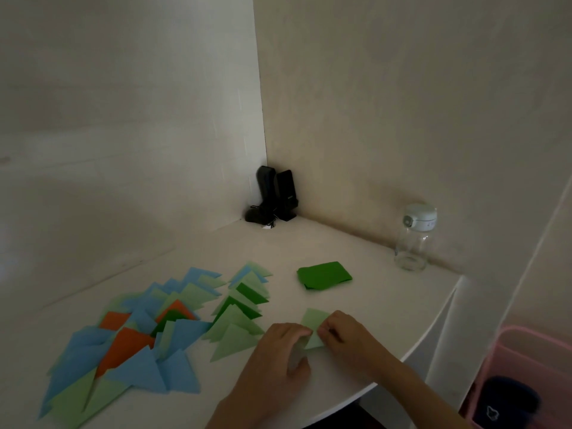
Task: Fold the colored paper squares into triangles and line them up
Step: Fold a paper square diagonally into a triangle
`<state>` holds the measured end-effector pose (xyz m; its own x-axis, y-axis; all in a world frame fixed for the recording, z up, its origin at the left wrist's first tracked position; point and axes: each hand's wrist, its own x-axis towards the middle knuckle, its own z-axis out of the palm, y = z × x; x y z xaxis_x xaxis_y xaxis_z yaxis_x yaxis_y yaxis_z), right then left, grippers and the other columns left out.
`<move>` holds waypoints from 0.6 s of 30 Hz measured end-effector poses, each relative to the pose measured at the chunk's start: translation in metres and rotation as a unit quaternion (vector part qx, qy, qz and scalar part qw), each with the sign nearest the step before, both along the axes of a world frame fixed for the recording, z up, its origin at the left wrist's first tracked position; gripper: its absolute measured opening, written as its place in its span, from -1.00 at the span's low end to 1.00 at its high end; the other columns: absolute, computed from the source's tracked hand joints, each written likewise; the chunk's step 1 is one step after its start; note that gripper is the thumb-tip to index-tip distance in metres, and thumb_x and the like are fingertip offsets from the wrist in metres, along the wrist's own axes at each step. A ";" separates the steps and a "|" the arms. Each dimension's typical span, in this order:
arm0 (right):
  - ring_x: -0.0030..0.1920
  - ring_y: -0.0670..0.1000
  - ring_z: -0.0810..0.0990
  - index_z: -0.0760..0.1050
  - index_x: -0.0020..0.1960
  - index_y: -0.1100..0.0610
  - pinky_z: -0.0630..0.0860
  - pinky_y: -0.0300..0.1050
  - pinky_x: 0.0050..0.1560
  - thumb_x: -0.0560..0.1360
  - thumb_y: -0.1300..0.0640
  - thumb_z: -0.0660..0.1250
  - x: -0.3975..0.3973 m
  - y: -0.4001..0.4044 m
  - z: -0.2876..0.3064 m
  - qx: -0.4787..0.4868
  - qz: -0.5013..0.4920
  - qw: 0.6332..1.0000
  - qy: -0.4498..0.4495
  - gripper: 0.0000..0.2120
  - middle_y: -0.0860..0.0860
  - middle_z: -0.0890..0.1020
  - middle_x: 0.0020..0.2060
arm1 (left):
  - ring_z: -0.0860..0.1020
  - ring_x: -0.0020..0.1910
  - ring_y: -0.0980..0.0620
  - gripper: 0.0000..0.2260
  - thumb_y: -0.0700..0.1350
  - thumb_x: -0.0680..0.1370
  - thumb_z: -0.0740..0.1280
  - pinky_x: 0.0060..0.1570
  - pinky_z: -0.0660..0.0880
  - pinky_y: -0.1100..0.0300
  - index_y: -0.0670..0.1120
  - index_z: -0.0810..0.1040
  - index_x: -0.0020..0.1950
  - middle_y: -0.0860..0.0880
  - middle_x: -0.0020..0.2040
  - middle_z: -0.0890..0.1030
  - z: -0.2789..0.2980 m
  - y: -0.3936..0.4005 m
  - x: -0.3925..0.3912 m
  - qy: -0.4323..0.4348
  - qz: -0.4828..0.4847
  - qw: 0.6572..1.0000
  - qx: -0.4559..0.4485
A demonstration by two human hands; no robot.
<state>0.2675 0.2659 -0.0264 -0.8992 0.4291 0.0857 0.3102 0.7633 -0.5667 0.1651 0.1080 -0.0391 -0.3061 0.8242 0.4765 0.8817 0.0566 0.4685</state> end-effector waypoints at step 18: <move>-0.11 -0.12 0.54 0.58 -0.15 -0.07 0.53 -0.02 -0.10 0.39 -0.13 0.30 0.010 0.008 -0.019 0.065 0.037 0.985 0.157 -0.83 -0.17 0.52 -0.11 | 0.41 -0.21 0.15 -0.80 0.14 0.58 0.12 -0.24 0.36 0.18 0.11 0.48 -0.05 0.12 -0.23 0.50 0.003 0.008 0.001 0.021 0.122 0.992 0.015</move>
<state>0.2780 0.2741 -0.0452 -0.8483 0.3298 0.4142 0.0761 0.8501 -0.5210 0.1659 0.1161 -0.0356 -0.4739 0.7131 0.5166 0.8621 0.2564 0.4370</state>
